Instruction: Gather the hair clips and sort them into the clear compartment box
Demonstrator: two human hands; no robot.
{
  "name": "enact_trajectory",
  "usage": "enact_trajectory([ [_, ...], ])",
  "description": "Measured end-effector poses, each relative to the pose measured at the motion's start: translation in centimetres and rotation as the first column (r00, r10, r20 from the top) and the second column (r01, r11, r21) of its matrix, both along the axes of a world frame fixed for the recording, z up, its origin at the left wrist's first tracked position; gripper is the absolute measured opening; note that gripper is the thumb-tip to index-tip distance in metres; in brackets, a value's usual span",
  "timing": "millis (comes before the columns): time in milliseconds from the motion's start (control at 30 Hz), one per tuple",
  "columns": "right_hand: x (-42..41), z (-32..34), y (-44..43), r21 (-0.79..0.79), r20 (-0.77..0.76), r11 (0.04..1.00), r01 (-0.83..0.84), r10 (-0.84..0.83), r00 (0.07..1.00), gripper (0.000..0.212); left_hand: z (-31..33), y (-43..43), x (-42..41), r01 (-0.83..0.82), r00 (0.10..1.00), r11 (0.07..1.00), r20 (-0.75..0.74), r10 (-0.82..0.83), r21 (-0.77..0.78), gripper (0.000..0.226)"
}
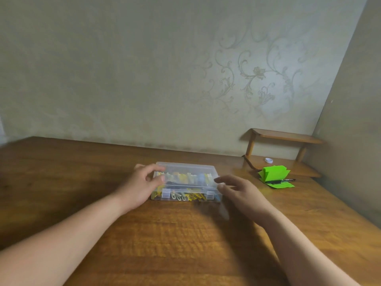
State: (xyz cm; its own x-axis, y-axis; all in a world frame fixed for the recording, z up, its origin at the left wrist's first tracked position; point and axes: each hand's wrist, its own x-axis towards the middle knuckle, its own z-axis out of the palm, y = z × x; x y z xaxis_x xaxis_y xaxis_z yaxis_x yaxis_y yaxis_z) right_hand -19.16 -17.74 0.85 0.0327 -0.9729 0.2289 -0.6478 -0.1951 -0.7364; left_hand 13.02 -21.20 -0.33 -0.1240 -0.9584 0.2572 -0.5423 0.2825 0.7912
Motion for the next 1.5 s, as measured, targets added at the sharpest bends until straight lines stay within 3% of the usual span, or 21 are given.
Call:
enact_trajectory([
  [67, 0.6, -0.3, 0.8, -0.019, -0.120, 1.000, 0.014, -0.016, 0.993, 0.024, -0.4, 1.1, -0.1, -0.030, 0.996, 0.999, 0.086, 0.032, -0.030, 0.025],
  [200, 2.4, -0.7, 1.7, 0.002, -0.347, 0.997, 0.081, -0.075, 0.935, 0.062, 0.0, 2.9, 0.9, 0.002, 0.891, 1.000, 0.454, 0.008, -0.022, 0.069],
  [333, 6.3, -0.5, 1.2, -0.100, -0.481, 0.994, 0.051, -0.094, 0.872, 0.059, 0.9, 3.5, 3.1, -0.042, 0.834, 0.994, 0.545, 0.089, -0.099, 0.070],
  [733, 25.0, -0.7, -6.1, -0.195, -0.510, 0.971, -0.135, 0.017, 0.860, 0.046, 0.3, -1.4, 20.3, -0.249, 0.749, 0.959, 0.601, 0.279, -0.134, 0.066],
  [1000, 36.1, -1.9, -14.1, -0.243, -0.496, 0.962, -0.126, -0.011, 0.869, 0.040, 0.3, -8.0, 30.1, -0.346, 0.723, 0.933, 0.605, 0.333, -0.099, 0.066],
  [1400, 40.8, -2.5, -21.6, -0.253, -0.445, 0.964, -0.075, -0.047, 0.894, 0.039, -0.7, -16.7, 34.8, -0.367, 0.726, 0.927, 0.598, 0.340, -0.081, 0.062],
  [1500, 40.7, -2.2, -20.8, -0.237, -0.438, 0.969, -0.074, -0.039, 0.898, 0.053, -0.7, -16.3, 34.6, -0.377, 0.743, 0.924, 0.576, 0.341, -0.061, 0.076],
])
